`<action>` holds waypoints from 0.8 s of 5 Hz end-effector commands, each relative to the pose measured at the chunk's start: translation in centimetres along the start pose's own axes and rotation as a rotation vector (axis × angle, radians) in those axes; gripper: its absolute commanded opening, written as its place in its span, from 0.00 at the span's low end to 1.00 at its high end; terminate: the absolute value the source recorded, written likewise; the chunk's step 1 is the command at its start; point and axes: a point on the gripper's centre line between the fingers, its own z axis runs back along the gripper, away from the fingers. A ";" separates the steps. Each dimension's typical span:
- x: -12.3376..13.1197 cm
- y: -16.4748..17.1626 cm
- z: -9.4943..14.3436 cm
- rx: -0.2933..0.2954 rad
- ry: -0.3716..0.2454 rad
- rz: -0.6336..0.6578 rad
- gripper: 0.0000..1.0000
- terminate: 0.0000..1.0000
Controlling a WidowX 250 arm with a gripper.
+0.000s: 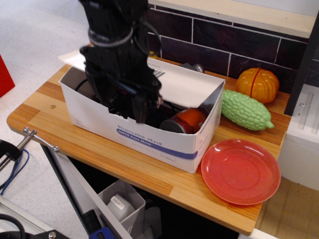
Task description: Open white1fbox flap
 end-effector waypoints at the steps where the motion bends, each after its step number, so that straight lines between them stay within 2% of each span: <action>1: 3.4 1.1 3.1 0.056 -0.037 -0.027 1.00 0.00; 4: 7.9 2.6 4.2 0.093 -0.037 -0.096 1.00 0.00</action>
